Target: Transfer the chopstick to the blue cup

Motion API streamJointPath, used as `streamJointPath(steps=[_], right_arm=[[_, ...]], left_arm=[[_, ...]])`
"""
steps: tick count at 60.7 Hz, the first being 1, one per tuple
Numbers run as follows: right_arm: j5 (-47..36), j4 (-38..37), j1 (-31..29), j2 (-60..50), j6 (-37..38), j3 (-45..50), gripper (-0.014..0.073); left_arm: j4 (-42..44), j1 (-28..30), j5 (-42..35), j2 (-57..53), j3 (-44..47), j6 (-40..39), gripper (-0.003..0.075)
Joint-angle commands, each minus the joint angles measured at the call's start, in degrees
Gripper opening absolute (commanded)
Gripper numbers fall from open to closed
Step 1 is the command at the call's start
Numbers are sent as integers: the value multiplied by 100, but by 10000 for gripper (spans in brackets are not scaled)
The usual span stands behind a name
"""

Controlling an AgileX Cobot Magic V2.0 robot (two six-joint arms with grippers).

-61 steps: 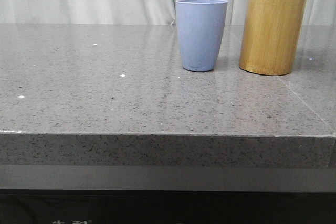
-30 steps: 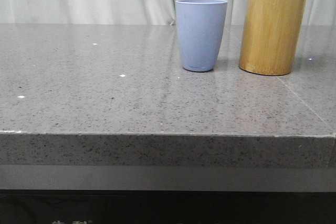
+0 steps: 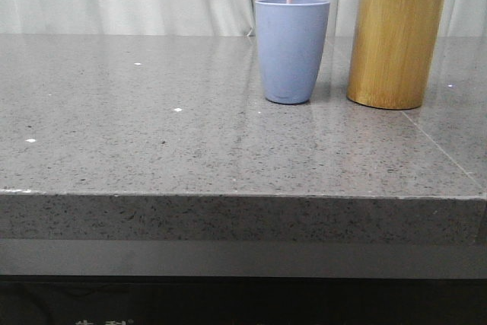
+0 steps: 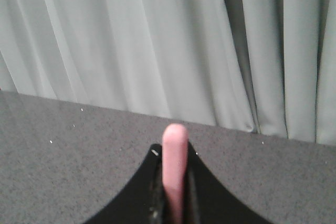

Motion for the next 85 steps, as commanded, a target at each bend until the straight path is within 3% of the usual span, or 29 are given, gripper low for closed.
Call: streamJointPath(steps=[1,15,25,30,37,46,57,71,85], right_arm=[[-483,-25,0,3,-44,-194,-16],[-352,-82,0,143,-44,-194,183],[-226,-82,0,-83,-44,-198,236],[251,-82,0,-324,-44,-304,235],[1529,-82,-114,-613,-44,-709,234],[3281,-82,-384,-890,-39,-1174,117],[4036,-82,-819,-1264,-16,-1155,-40],[4897,-82,-1597,-1935,108,-885,-52],[4442,-12,-1889,-3413,108,945,-52]], left_arm=[[-96,-34,-510,46,-146,-15,-18],[-96,-34,-510,46,-146,-15,-18],[-96,-34,-510,46,-146,-15,-18],[-96,-34,-510,46,-146,-15,-18],[-96,-34,-510,46,-146,-15,-18],[-96,-34,-510,46,-146,-15,-18],[-96,-34,-510,46,-146,-15,-18],[-96,-34,-510,46,-146,-15,-18],[-96,-34,-510,46,-146,-15,-18]])
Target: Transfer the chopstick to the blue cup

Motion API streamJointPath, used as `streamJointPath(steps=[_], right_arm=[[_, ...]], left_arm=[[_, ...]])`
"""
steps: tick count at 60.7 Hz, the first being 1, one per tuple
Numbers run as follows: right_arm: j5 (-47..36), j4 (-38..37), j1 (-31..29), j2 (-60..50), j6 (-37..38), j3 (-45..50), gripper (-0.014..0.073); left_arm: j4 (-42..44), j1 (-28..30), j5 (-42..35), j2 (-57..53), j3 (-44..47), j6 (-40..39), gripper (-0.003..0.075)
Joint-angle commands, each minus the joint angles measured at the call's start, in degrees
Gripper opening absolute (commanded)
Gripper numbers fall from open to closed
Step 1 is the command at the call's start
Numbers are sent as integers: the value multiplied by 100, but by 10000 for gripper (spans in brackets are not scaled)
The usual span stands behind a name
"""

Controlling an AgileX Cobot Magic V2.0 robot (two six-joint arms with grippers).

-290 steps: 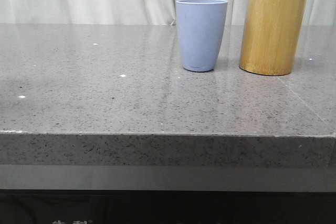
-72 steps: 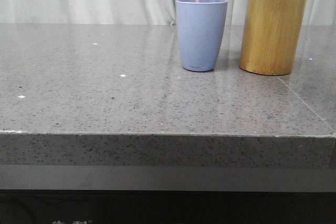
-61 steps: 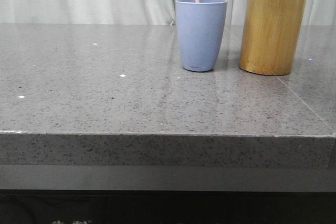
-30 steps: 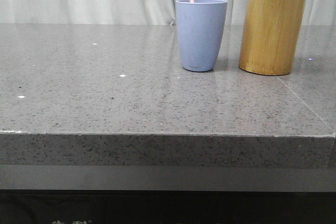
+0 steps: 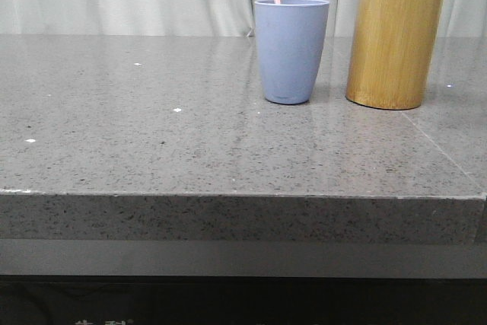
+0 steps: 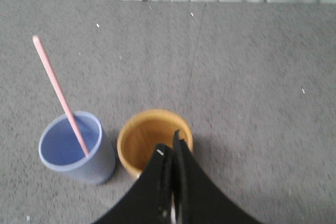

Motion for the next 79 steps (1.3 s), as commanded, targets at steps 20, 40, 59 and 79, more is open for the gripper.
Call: streamJointPath(steps=[20,40,59,79], right_arm=[[-1918,385,-42,-3154,1,3566,-52],[-2233,385,-42,-5210,1,5299,-52],[-2278,385,-42,-5615,1,5388,-52],[-2278,385,-42,-5615,1,5388,-52]], left_arm=[[-92,-34,-510,46,-146,-15,-18],[-92,-34,-510,46,-146,-15,-18],[-92,-34,-510,46,-146,-15,-18],[-92,-34,-510,46,-146,-15,-18]])
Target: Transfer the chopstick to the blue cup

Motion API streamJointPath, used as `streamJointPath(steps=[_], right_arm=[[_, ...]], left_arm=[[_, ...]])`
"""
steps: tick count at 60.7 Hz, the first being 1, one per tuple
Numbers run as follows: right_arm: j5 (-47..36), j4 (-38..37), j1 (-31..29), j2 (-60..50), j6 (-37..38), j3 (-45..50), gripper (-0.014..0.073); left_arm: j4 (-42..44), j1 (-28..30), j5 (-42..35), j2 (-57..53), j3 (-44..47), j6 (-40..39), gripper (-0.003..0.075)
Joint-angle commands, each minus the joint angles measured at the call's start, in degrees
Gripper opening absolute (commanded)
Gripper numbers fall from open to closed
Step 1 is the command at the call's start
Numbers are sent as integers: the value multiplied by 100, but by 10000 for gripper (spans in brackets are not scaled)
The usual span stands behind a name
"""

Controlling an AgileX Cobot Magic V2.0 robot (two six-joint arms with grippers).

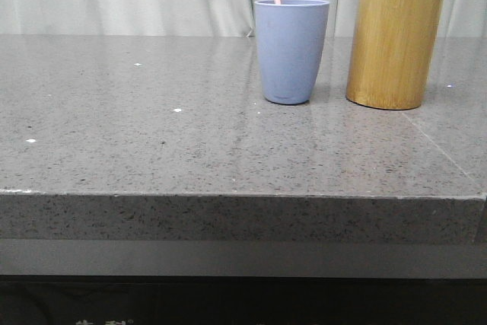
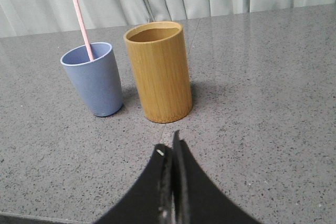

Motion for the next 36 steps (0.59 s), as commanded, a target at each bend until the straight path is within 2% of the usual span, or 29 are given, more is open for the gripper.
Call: streamJointPath(steps=[1,21,36], right_arm=[[-504,65,-42,65,-16,-140,-52],[-504,65,-42,65,-16,-140,-52],[-499,70,-42,65,-16,-140,-52]], left_arm=[[-92,-34,-510,46,-146,-15,-18],[-19,-34,-511,-35,-65,-15,-18],[319,304,-515,-718,476,-87,-18]])
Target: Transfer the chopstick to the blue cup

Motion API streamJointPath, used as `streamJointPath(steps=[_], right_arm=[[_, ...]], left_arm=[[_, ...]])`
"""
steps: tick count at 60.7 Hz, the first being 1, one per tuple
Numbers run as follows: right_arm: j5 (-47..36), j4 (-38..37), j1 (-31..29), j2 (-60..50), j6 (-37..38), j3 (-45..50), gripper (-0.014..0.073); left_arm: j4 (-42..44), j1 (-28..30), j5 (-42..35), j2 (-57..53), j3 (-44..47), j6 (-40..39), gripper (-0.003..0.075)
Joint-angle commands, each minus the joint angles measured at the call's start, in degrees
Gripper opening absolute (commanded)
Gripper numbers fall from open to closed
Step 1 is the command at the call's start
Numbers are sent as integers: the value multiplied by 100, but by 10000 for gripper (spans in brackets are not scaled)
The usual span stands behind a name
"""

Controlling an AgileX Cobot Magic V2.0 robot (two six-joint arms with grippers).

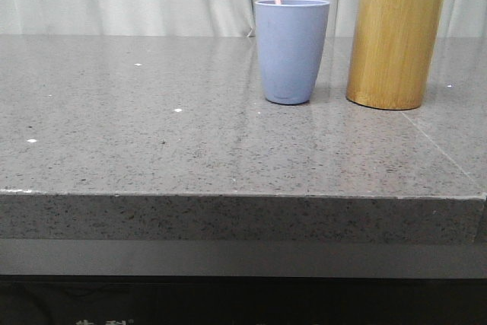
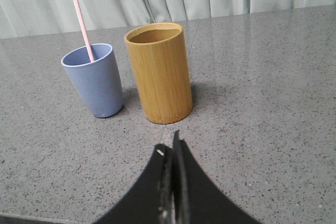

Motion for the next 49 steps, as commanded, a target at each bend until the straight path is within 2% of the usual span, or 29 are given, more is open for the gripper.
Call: streamJointPath(steps=[1,14,31,49], right_arm=[[-486,62,-42,65,-16,-140,-52],[-486,62,-42,65,-16,-140,-52],[-464,62,-42,65,-16,-140,-52],[-464,62,-42,65,-16,-140,-52]], left_arm=[[37,156,-480,-249,117,-65,-18],[74,570,-523,-1246,993,-65,-18],[153,602,-975,-1258,1574,-65,-18],[101,602,-2184,-1258,2611,-278,-18]])
